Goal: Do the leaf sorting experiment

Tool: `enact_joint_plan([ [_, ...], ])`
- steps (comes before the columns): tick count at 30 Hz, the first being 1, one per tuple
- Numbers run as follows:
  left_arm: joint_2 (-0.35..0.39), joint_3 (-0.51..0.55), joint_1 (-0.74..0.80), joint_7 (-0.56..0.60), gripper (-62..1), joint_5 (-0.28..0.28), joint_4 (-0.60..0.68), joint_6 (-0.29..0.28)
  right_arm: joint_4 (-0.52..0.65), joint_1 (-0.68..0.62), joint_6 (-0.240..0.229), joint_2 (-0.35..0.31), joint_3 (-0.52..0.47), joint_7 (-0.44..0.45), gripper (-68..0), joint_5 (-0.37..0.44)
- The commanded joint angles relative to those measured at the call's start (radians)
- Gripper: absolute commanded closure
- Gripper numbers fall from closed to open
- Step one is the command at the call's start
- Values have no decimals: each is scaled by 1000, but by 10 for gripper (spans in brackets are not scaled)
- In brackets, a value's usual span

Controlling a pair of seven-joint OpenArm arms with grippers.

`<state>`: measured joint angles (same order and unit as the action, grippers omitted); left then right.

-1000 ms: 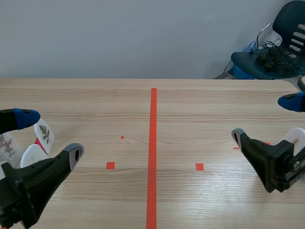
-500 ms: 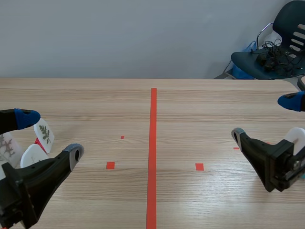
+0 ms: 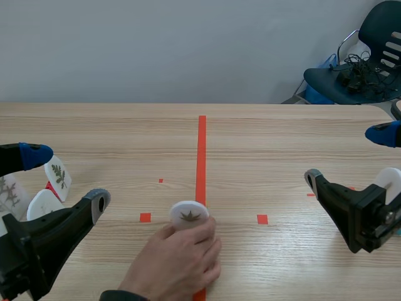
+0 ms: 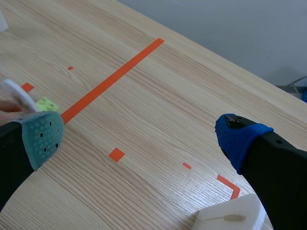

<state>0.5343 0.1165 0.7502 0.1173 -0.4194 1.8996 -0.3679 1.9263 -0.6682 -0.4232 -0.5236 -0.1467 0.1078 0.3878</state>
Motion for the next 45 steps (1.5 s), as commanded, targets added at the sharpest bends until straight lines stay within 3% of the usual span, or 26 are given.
enact_joint_plan([
  [1,-7,7,0,13,-623,-6,14,-1,21,4,4,-2,-11,17,-679,8],
  [13,-7,7,0,14,-623,-6,14,-2,21,56,3,1,-9,-85,-679,8],
  [15,-7,7,0,14,-623,-6,14,-2,17,90,-17,1,3,-118,-679,9],
  [19,-7,7,0,14,-623,-6,14,-2,4,174,-64,1,89,-155,-679,9],
  [23,-7,7,0,14,-623,-6,14,-2,-34,274,-68,6,238,-188,-679,7],
  [29,-7,7,0,14,-623,-6,14,-2,-214,420,-63,85,430,-203,-679,-51],
  [38,-7,7,0,14,-623,-6,14,-2,-539,614,-64,230,623,-194,-679,-101],
  [41,-7,7,0,14,-623,-6,14,-2,-596,644,-64,259,665,-188,-605,-116],
  [45,-7,7,-3,14,-623,-6,14,-2,-619,652,-64,278,703,-196,-414,-138],
])
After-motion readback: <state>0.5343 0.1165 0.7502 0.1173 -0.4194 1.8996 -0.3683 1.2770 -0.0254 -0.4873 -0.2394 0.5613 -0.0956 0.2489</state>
